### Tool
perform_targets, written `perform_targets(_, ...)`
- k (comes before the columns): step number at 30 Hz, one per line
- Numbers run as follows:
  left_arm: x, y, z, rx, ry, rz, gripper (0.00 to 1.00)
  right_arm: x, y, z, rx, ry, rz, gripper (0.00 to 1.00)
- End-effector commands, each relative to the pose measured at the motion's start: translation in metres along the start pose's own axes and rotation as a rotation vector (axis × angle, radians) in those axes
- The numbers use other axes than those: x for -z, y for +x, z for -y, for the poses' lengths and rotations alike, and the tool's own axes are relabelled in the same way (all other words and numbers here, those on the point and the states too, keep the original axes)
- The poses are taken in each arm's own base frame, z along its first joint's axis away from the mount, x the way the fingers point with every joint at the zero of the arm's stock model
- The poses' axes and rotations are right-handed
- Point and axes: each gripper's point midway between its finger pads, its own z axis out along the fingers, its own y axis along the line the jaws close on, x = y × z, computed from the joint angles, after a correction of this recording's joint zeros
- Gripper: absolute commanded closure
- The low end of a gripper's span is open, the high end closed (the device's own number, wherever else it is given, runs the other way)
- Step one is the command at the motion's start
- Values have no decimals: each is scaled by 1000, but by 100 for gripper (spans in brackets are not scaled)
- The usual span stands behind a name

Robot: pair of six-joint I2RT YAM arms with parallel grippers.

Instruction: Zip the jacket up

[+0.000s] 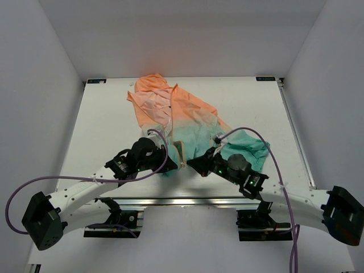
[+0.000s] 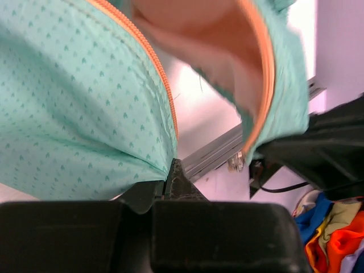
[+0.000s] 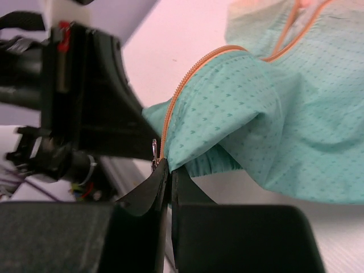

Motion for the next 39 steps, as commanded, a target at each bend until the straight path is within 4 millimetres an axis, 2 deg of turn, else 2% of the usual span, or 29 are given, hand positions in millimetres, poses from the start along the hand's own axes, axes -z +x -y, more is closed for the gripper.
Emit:
perform_targets(1, 14, -33, 35, -31, 105, 120, 100, 21, -22, -35, -46, -192, 132, 100)
perform_targets(2, 15, -38, 44, -37, 143, 141, 100, 26, -28, -39, -61, -217, 164, 100)
perform_targets(5, 22, -45, 73, -58, 268, 151, 100, 33, -38, -33, -136, -198, 239, 100)
perform_targets(6, 25, -43, 80, -62, 307, 139, 100, 36, -46, -40, -140, -229, 270, 100)
perform_targets(8, 31, -47, 91, -69, 362, 159, 100, 39, -55, -50, -144, -267, 290, 100)
perform_targets(12, 38, -51, 108, -84, 452, 182, 100, 34, -67, -49, -168, -232, 317, 100)
perform_targets(17, 39, -52, 115, -100, 475, 173, 100, 15, -66, -43, -124, -166, 270, 100)
perform_targets(19, 41, -53, 115, -109, 472, 179, 100, 6, -65, -30, -127, -89, 265, 100)
perform_targets(24, 42, -51, 113, -112, 468, 179, 100, 3, -71, -25, -118, -64, 299, 100)
perform_targets(25, 41, -51, 113, -111, 468, 177, 100, 0, -77, -29, -93, -62, 302, 100)
perform_targets(27, 39, -50, 112, -111, 466, 167, 100, -8, -71, -19, -60, -7, 272, 100)
perform_targets(31, 40, -49, 116, -132, 472, 161, 100, -17, -70, -17, -26, 6, 262, 100)
perform_targets(34, 39, -45, 119, -141, 474, 135, 100, -24, -69, -7, -3, 59, 258, 100)
perform_targets(35, 39, -44, 119, -147, 471, 130, 100, -25, -72, -4, -6, 80, 268, 100)
perform_targets(36, 40, -44, 120, -150, 469, 129, 100, -25, -74, 7, -4, 139, 281, 100)
perform_targets(39, 42, -40, 122, -163, 478, 122, 100, -23, -82, 16, 39, 196, 311, 100)
